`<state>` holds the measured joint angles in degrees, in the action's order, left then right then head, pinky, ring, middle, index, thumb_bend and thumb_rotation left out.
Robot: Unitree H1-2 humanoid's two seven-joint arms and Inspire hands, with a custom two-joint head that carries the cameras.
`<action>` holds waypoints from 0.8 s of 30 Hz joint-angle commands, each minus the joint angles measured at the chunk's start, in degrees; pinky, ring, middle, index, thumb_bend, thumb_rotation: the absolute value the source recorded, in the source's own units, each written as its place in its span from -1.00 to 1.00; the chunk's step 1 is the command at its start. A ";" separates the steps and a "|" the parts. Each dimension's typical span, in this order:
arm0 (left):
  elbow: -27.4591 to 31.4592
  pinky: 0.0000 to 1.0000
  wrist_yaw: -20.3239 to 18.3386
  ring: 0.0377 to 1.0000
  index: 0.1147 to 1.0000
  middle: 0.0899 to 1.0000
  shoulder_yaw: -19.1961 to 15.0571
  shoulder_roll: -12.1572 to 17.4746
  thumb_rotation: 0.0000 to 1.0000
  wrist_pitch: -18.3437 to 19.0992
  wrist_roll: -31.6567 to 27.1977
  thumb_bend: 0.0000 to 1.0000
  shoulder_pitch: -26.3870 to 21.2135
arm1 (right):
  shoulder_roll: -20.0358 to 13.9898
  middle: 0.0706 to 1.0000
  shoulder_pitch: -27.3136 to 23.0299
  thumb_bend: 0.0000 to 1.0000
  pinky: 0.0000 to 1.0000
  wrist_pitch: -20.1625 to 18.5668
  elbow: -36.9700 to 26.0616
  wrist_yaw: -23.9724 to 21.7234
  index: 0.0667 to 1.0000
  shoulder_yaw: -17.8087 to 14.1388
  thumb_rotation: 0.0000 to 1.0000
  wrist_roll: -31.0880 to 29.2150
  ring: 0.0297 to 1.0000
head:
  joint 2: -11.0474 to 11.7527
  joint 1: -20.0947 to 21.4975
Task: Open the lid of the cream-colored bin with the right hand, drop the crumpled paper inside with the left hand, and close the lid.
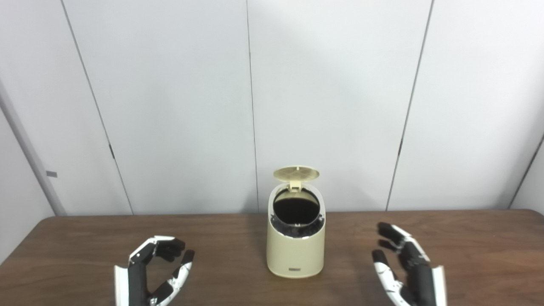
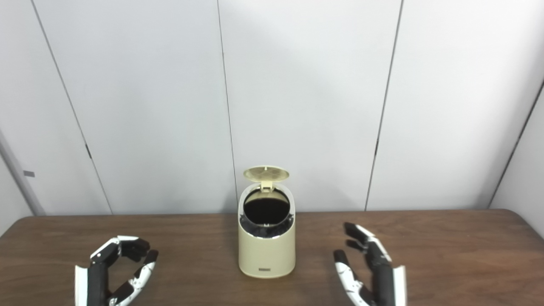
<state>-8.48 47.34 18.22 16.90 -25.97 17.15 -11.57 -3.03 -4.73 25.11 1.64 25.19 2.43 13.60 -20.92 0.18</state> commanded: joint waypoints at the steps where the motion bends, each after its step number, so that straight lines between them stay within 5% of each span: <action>1: 1.79 -0.17 -0.64 -0.08 -0.15 -0.05 -0.30 -1.15 -0.83 -0.95 1.09 -0.05 0.56 | -2.19 0.47 1.98 -0.62 0.38 1.79 -0.96 0.17 0.39 -1.34 -0.28 2.72 0.51 | -0.25 0.00; 3: 2.93 -0.11 -2.03 -0.01 -0.03 0.01 -1.15 -1.71 0.28 -0.95 0.63 -0.38 0.93 | -3.40 0.53 1.64 -0.62 0.52 1.75 -3.24 -1.35 0.44 -2.29 -0.27 1.57 0.59 | -0.83 -0.08; 6: 4.52 -0.04 -4.19 0.06 0.03 0.08 -2.36 -2.79 0.58 -0.95 0.28 -0.44 1.31 | -5.83 0.52 -0.12 -0.62 0.50 1.42 -6.49 -2.60 0.43 -3.50 -0.20 2.38 0.58 | -1.51 -0.44; 9: 5.96 -0.01 -6.77 0.10 0.05 0.11 -3.92 -4.13 0.63 -0.91 0.23 -0.50 1.65 | -7.60 0.48 -2.36 -0.40 0.40 -1.81 -10.82 -5.75 0.42 -5.02 0.22 2.46 0.53 | -1.76 -0.56; 15: 8.10 0.00 -12.36 0.16 0.10 0.17 -7.18 -6.51 0.59 -0.94 -0.74 -0.56 1.91 | -12.25 0.48 -8.11 -0.14 0.29 -11.30 -18.55 -13.36 0.43 -6.39 0.58 7.00 0.50 | -1.94 -0.53; 24: 9.41 0.03 -20.41 0.21 0.18 0.23 -12.20 -10.36 0.53 -0.70 -2.17 -0.51 2.06 | -15.17 0.47 -17.08 -0.04 0.13 -23.41 -26.84 -25.21 0.44 -3.66 0.57 15.82 0.42 | -2.07 -0.14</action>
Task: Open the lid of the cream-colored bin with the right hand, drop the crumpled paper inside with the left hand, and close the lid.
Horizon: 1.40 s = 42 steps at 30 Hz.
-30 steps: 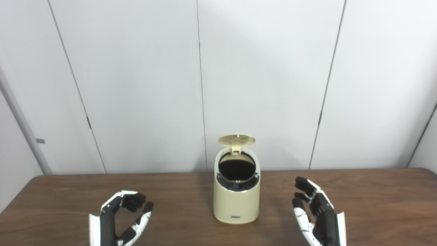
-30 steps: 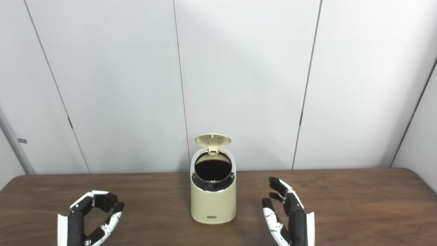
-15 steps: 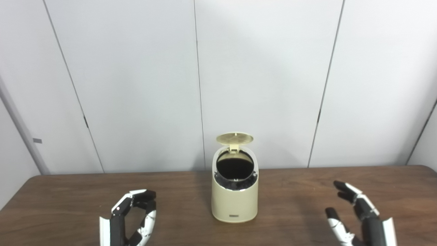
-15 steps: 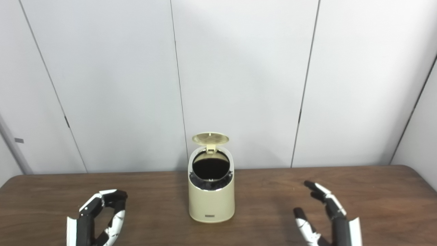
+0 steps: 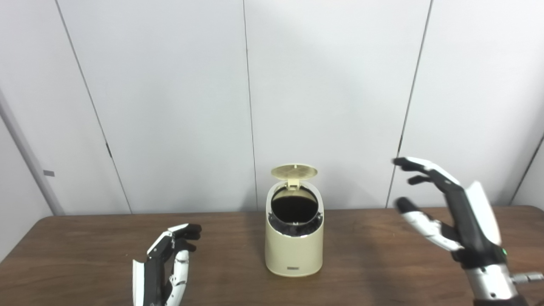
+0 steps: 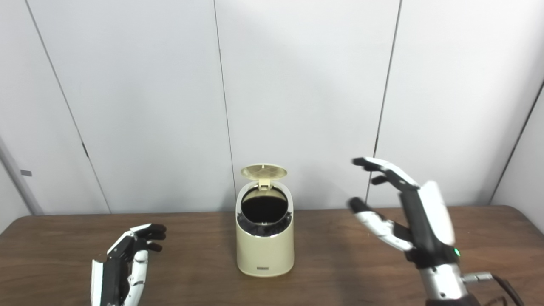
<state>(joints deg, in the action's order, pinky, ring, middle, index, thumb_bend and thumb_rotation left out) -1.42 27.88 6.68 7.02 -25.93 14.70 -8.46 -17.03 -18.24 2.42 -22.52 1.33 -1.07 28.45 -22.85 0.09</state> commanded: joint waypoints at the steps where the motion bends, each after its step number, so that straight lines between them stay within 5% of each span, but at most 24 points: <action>1: 2.35 0.03 -1.40 0.21 0.19 0.24 -1.14 -0.85 0.53 -0.73 0.56 -0.50 -1.12 | -1.36 0.46 -4.23 0.02 0.12 -1.39 -3.02 -2.23 0.43 0.04 0.57 1.35 0.41 | -0.09 -0.07; 12: 2.81 0.02 -4.86 0.22 0.17 0.23 -4.64 -3.83 0.50 -0.86 1.86 -0.55 -1.53 | -5.33 0.51 -12.34 0.30 0.25 -6.01 -3.13 -14.40 0.45 4.26 0.68 4.18 0.49 | -0.16 -0.33; 17: 2.56 0.03 -5.72 0.22 0.18 0.24 -5.26 -4.26 0.50 -0.88 1.99 -0.55 -1.58 | -7.71 0.60 -16.30 0.70 0.39 -8.00 -1.25 -20.99 0.57 7.84 0.89 7.14 0.60 | -0.14 -0.52; 25: 2.44 0.03 -6.11 0.22 0.17 0.23 -6.00 -4.92 0.51 -0.86 2.86 -0.50 -1.60 | -7.87 0.73 -21.76 0.80 0.48 -9.85 1.23 -27.31 0.70 10.91 0.80 8.19 0.71 | 0.03 -0.67; 31: 2.42 0.02 -6.31 0.22 0.17 0.23 -6.07 -5.11 0.52 -0.88 3.13 -0.50 -1.64 | -6.71 0.83 -24.34 0.88 0.46 -11.67 2.98 -29.84 0.78 13.22 0.83 11.66 0.81 | 0.06 -0.79; 36: 2.75 0.03 -6.62 0.21 0.17 0.23 -6.17 -5.54 0.50 -0.83 3.18 -0.44 -1.47 | -5.71 0.92 -25.58 0.95 0.78 -11.54 5.59 -29.81 0.85 14.02 0.84 12.48 0.98 | -0.01 -0.80; 42: 2.50 0.02 -5.92 0.21 0.16 0.23 -6.14 -5.42 0.48 -0.93 4.19 -0.44 -1.62 | -5.12 0.96 -26.95 0.98 0.82 -10.66 8.52 -28.97 0.88 15.49 0.85 14.91 1.00 | 0.10 -0.91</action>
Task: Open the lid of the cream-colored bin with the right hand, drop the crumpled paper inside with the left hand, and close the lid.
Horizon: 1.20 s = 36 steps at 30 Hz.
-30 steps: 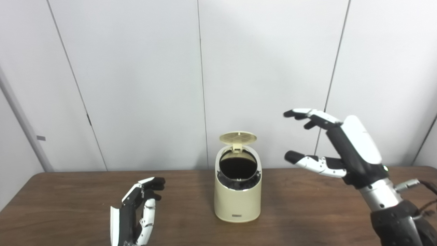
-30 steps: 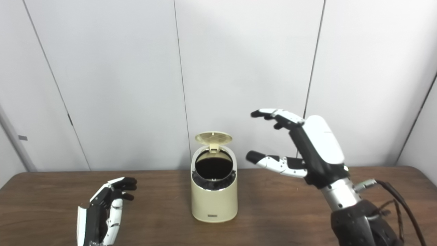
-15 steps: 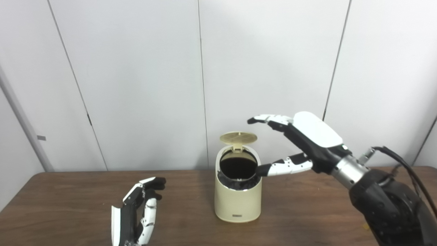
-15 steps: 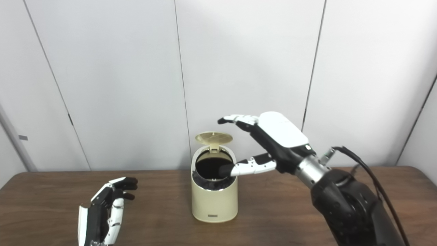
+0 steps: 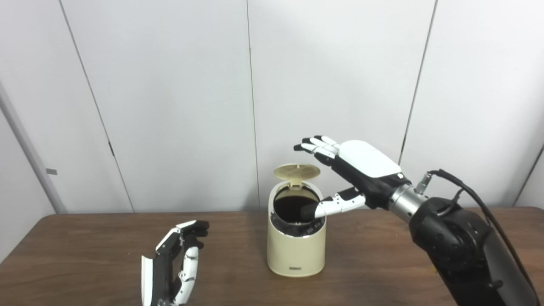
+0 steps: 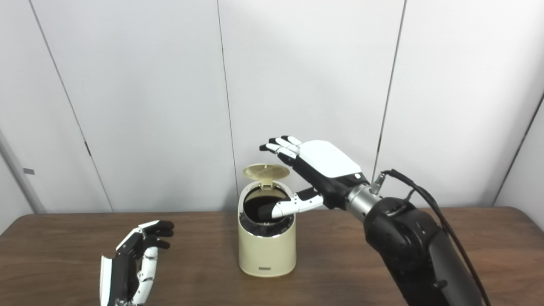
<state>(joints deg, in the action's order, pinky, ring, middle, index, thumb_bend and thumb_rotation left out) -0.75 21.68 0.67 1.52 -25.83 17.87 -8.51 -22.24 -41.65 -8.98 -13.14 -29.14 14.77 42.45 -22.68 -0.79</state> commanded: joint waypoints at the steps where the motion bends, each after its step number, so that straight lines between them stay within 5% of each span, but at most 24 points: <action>1: 1.85 0.02 0.25 0.21 0.16 0.23 -0.14 0.07 0.49 -1.02 1.06 -0.44 -1.55 | 0.34 0.97 -3.67 0.98 0.82 0.17 -0.62 1.13 0.88 -0.14 0.85 1.15 1.00 | -0.01 -0.02; 22: 2.41 0.04 -0.19 0.22 0.17 0.24 -0.23 0.20 0.52 -1.01 0.97 -0.41 -1.15 | 2.79 0.96 -3.03 0.96 0.84 -1.16 4.60 1.62 0.88 1.91 0.83 1.64 1.00 | -0.37 -0.03; 36: 3.49 0.05 -2.26 0.23 0.18 0.24 -1.40 -0.38 0.50 -0.64 0.41 -0.43 -0.65 | 3.51 0.86 1.00 0.86 0.80 -2.13 2.29 2.33 0.79 1.54 0.83 0.59 0.98 | -1.67 0.41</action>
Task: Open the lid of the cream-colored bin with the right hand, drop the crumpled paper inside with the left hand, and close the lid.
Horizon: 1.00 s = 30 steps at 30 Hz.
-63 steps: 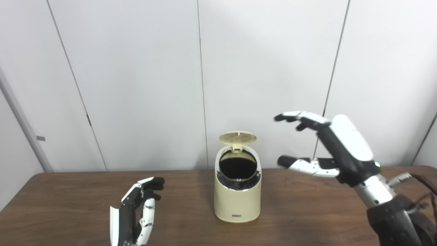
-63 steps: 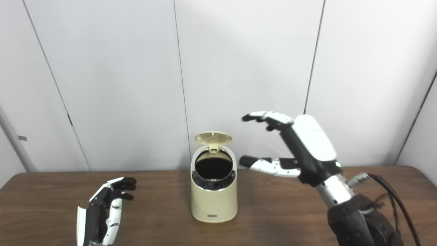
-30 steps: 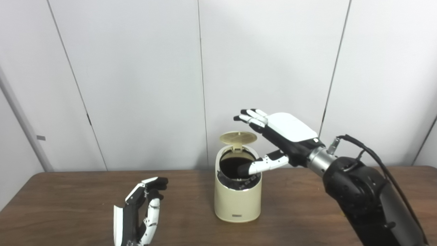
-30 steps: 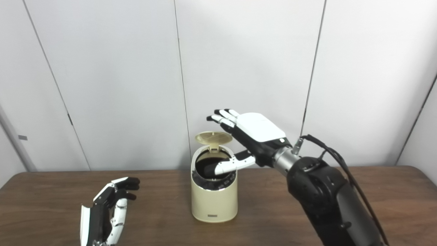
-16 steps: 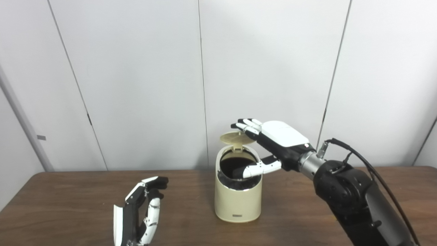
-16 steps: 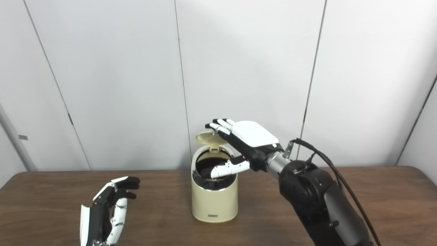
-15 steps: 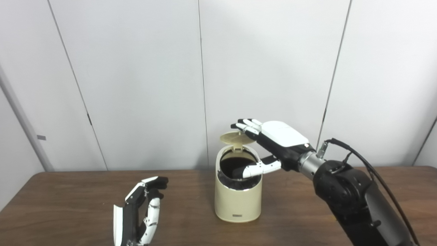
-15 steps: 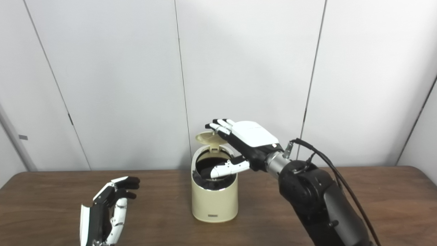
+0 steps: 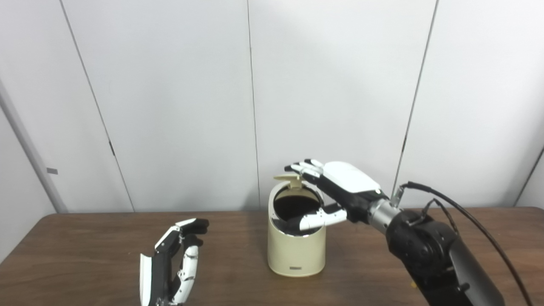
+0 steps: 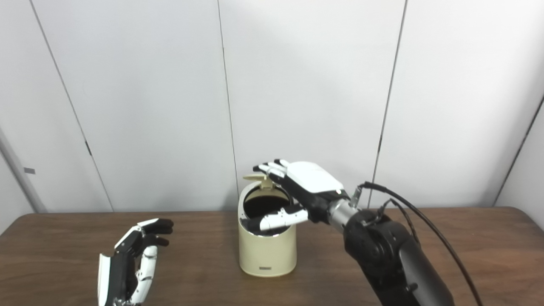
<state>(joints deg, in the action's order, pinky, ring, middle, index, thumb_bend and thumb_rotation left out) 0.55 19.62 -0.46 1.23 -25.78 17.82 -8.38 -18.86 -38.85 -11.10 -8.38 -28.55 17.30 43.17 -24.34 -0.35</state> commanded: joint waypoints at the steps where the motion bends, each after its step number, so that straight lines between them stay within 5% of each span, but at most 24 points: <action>1: 2.24 0.05 -0.30 0.23 0.18 0.24 -0.34 -0.09 0.49 -0.73 0.34 -0.43 -0.79 | 0.22 0.85 -1.39 0.85 0.80 -0.19 -3.18 1.75 0.77 -1.07 0.83 0.00 0.97 | -0.11 0.03; 30: 5.25 0.08 -5.39 0.27 0.19 0.25 -2.00 -0.33 0.45 1.12 -3.04 -0.41 -0.51 | 1.55 0.67 3.88 0.86 0.79 -3.51 -10.06 0.10 0.60 -0.74 0.80 1.64 0.86 | -3.49 1.45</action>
<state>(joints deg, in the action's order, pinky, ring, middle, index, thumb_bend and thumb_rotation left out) 3.70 14.61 -2.30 0.96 -24.31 15.18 -7.96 -17.41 -33.70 -14.43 -16.11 -29.00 17.17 44.56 -27.77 1.05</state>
